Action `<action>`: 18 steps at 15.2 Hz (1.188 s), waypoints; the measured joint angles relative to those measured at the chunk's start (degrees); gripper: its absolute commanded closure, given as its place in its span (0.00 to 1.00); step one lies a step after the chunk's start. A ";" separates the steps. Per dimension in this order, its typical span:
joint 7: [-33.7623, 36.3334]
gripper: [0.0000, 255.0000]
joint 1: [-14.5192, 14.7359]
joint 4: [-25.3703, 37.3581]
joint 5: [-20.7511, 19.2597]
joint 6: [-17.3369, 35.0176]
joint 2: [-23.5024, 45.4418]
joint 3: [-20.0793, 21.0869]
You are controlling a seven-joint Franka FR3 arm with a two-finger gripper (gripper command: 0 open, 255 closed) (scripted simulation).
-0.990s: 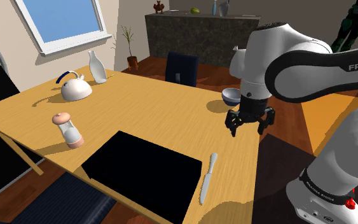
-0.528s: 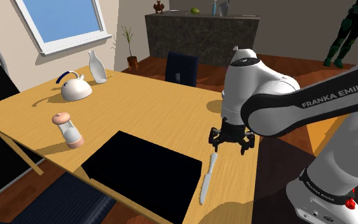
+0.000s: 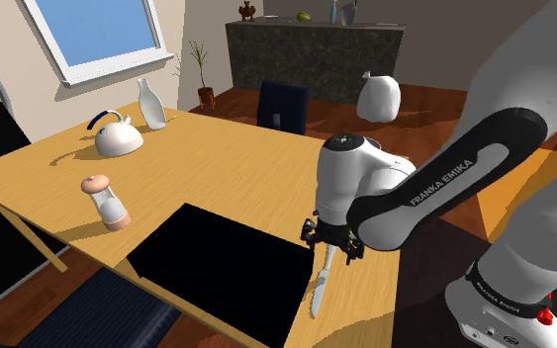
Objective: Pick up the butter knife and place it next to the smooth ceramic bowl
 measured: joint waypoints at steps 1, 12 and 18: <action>1.65 0.00 -0.89 0.11 -1.57 1.32 1.56 0.87; 11.83 0.00 -5.69 -0.18 -15.56 8.45 10.69 2.82; 11.81 1.00 -5.66 0.03 -15.41 8.68 10.51 2.84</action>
